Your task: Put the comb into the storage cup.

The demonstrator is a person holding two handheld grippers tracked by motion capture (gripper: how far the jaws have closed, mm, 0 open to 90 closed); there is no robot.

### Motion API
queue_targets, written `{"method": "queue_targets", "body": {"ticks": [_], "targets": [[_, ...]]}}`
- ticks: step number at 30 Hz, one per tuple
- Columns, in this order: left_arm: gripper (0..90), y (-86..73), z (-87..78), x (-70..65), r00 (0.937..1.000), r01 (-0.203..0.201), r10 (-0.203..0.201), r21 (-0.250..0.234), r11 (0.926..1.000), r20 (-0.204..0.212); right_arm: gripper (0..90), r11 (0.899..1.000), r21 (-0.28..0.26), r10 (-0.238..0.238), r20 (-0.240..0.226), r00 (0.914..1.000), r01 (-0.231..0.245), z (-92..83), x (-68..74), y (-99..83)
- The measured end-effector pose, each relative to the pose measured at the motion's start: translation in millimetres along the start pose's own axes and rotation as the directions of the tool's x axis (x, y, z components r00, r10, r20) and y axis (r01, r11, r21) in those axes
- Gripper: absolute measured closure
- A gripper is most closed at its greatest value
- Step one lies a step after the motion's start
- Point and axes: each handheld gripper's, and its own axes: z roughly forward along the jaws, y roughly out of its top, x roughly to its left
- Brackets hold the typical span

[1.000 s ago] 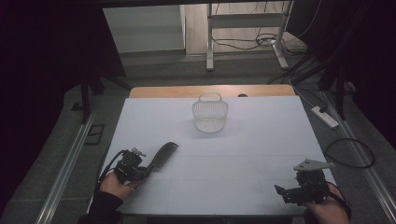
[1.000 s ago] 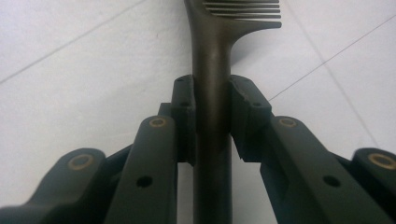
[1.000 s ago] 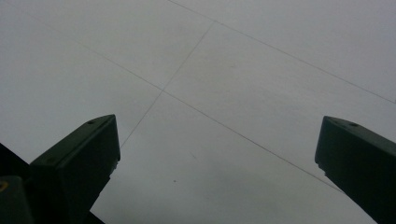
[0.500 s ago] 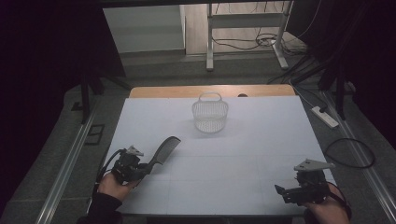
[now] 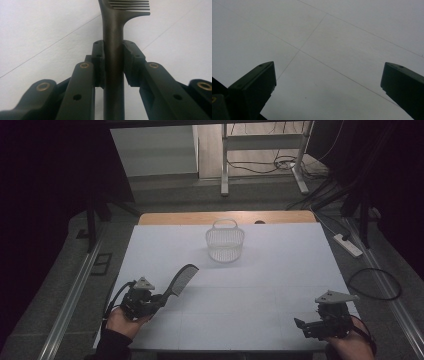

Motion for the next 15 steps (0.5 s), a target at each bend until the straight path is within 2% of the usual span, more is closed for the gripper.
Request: {"method": "queue_targets", "body": {"ticks": [9, 15], "targets": [[71.9, -1.3, -6.1, -8.5, 0.9993, -0.02, 0.022, -0.052, 0.9984, 0.03, 0.2, 1.0, -0.008, -0.004, -0.006, 1.0, 0.004, -0.7, 0.2, -0.2], [71.9, -3.2, -10.2, -11.5, 0.9986, -0.012, 0.017, -0.087, 0.9961, 0.05, 0.2, 1.0, -0.014, -0.006, -0.008, 0.9999, 0.006, -1.4, 0.4, -0.2]]}}
